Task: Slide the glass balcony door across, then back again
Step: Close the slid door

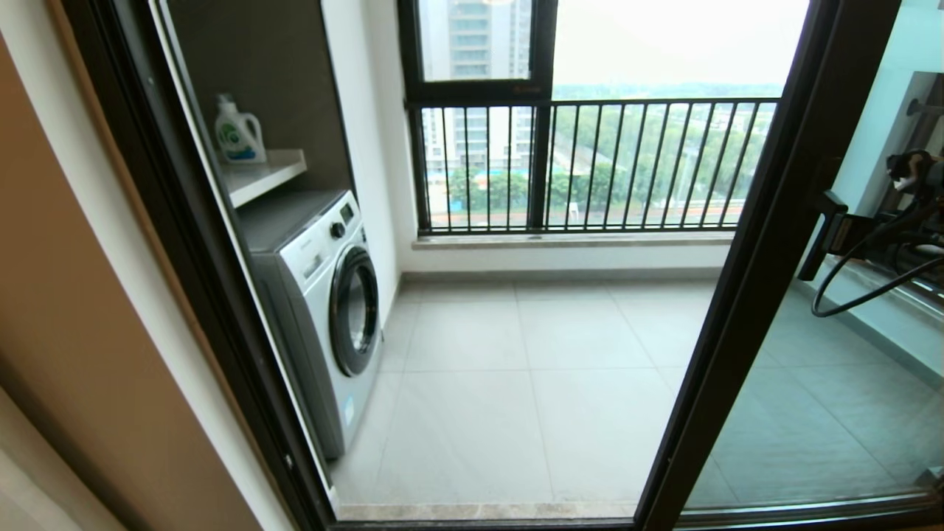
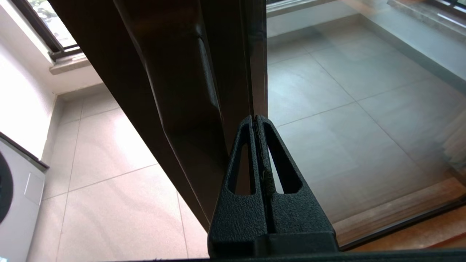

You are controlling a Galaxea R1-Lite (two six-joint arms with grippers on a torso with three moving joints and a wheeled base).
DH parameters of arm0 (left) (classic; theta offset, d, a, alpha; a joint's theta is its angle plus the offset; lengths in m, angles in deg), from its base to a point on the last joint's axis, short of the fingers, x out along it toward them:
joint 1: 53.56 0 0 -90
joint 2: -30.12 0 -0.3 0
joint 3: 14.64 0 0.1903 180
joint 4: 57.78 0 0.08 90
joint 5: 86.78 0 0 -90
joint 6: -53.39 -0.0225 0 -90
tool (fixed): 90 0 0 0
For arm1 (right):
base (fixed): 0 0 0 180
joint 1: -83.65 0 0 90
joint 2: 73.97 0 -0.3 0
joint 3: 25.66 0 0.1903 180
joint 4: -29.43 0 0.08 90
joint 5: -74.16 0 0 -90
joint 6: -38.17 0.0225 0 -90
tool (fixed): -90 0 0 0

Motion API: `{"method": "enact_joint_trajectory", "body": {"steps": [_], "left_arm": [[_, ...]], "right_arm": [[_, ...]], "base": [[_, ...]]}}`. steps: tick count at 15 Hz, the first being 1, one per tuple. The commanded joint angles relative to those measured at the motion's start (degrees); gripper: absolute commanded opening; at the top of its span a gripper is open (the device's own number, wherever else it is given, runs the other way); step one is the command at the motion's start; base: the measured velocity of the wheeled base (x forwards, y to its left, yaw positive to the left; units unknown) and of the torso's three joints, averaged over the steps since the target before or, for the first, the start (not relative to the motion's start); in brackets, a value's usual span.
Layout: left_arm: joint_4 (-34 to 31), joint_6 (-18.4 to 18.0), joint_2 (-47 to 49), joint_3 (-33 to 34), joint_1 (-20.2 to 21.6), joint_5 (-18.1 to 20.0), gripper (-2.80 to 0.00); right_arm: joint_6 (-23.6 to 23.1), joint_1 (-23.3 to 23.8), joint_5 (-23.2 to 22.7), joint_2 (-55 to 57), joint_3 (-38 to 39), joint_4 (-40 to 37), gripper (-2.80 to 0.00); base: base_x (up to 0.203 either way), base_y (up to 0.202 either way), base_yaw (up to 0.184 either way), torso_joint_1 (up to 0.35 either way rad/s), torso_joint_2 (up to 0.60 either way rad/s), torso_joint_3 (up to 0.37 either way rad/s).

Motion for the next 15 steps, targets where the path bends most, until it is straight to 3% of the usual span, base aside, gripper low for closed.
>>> {"method": "enact_joint_trajectory", "body": {"steps": [1, 9, 15], "left_arm": [[0.0, 0.0, 0.1, 0.0, 0.0, 0.0, -2.8], [0.0, 0.0, 0.1, 0.0, 0.0, 0.0, -2.8], [0.0, 0.0, 0.1, 0.0, 0.0, 0.0, -2.8]], "right_arm": [[0.0, -1.1, -0.6, 0.2, 0.2, 0.1, -2.8], [0.0, -3.4, -0.5, -0.1, 0.3, 0.2, -2.8], [-0.1, -6.0, -0.1, -0.8, 3.3, 4.7, -2.8]], "base": [[0.0, 0.0, 0.0, 0.0, 0.0, 0.0], [0.0, 0.0, 0.0, 0.0, 0.0, 0.0], [0.0, 0.0, 0.0, 0.0, 0.0, 0.0]]}}
